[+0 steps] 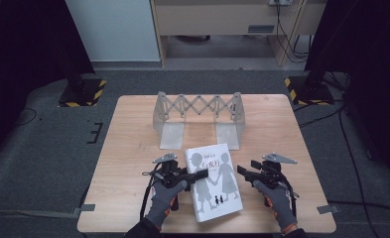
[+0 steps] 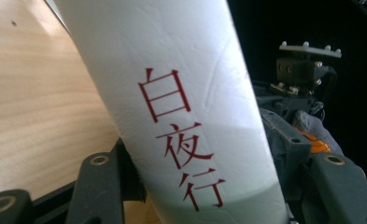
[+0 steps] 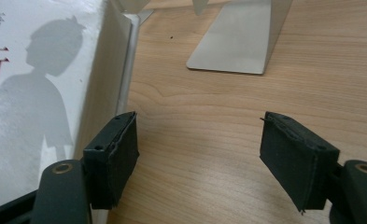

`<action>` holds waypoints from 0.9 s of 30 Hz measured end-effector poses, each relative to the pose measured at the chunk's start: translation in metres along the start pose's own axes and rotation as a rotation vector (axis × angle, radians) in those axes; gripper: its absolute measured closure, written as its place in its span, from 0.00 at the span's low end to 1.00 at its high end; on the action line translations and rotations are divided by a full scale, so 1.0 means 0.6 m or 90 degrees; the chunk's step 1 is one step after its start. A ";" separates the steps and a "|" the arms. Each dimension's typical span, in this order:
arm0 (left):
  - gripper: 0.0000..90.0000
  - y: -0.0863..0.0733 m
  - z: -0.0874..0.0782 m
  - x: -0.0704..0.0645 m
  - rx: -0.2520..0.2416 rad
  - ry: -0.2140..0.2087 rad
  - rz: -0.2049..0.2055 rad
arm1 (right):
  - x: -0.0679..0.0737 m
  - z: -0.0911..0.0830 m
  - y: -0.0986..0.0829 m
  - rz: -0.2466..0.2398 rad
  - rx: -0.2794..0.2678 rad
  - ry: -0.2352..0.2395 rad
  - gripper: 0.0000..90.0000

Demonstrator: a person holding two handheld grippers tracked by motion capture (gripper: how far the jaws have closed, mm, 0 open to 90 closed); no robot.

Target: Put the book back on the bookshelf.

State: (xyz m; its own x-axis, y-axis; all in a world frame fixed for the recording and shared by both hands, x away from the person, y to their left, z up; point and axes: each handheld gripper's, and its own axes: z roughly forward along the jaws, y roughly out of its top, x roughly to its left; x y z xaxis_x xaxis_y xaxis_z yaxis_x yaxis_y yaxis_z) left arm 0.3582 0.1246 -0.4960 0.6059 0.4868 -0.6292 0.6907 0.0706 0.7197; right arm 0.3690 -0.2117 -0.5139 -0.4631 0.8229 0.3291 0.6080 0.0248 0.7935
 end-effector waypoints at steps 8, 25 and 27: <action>0.51 0.025 -0.015 -0.005 -0.029 0.023 0.025 | -0.008 -0.004 0.001 0.000 -0.005 -0.015 0.31; 0.54 0.049 -0.026 -0.004 -0.070 0.025 0.069 | -0.014 -0.001 0.000 -0.009 -0.003 -0.028 0.30; 0.53 0.045 -0.030 -0.005 -0.068 0.021 0.076 | -0.012 0.001 -0.001 -0.011 -0.002 -0.029 0.30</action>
State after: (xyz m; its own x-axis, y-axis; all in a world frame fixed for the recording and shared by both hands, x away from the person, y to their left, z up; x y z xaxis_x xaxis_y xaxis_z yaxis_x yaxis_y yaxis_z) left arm 0.3679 0.1409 -0.4690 0.6671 0.5250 -0.5286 0.5675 0.1016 0.8171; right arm 0.3723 -0.2176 -0.5169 -0.4439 0.8474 0.2914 0.5983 0.0383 0.8003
